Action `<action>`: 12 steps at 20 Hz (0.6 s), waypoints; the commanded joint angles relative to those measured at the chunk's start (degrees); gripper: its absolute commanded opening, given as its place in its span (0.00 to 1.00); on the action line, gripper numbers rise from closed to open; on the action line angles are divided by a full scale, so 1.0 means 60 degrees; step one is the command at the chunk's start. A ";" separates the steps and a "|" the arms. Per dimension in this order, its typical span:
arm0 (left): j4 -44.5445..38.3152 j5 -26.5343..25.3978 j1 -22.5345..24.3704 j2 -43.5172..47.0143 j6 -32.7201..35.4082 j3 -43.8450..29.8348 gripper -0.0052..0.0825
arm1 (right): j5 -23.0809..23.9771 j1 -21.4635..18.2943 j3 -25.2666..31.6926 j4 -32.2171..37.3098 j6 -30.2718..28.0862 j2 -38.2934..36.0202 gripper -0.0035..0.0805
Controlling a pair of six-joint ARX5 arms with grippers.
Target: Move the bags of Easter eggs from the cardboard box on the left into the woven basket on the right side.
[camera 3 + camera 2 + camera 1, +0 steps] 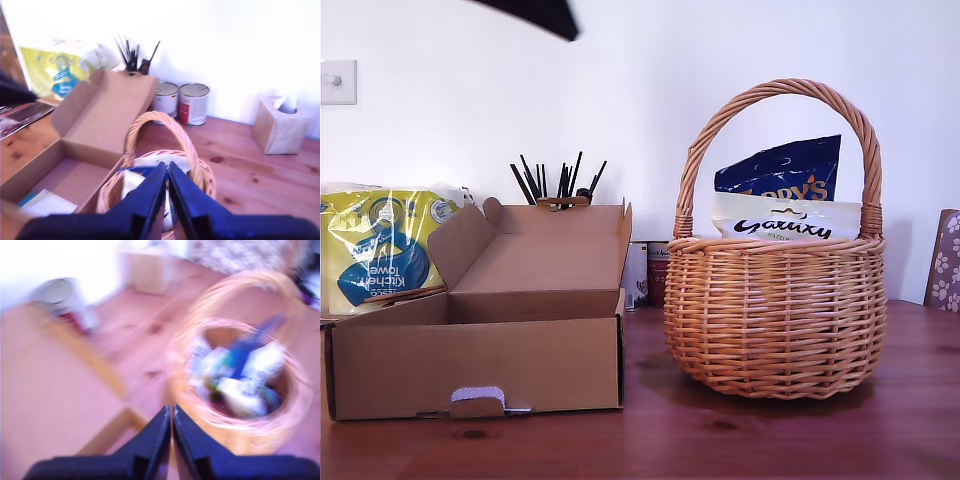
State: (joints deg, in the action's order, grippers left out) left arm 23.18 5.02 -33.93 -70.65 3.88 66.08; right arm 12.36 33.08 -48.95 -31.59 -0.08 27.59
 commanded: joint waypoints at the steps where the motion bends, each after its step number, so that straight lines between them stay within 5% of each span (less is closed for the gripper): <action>1: -0.0568 -0.0033 0.0393 0.0324 -0.0248 -0.0812 0.03 | 0.0401 -0.0200 0.0426 0.0525 0.0040 -0.0022 0.03; 6: -0.1512 -0.0033 0.1632 0.1523 -0.0433 -0.2364 0.03 | 0.0517 -0.1654 0.1027 0.0827 -0.0076 -0.0025 0.03; 12: -0.2812 -0.0219 0.2725 0.3289 -0.1089 -0.4761 0.03 | -0.1421 -0.3330 0.1322 0.0860 0.0124 -0.0543 0.03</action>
State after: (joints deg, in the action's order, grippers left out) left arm 7.11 3.99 -17.74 -51.55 -1.98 39.88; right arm 4.91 13.52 -43.05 -26.79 0.12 25.47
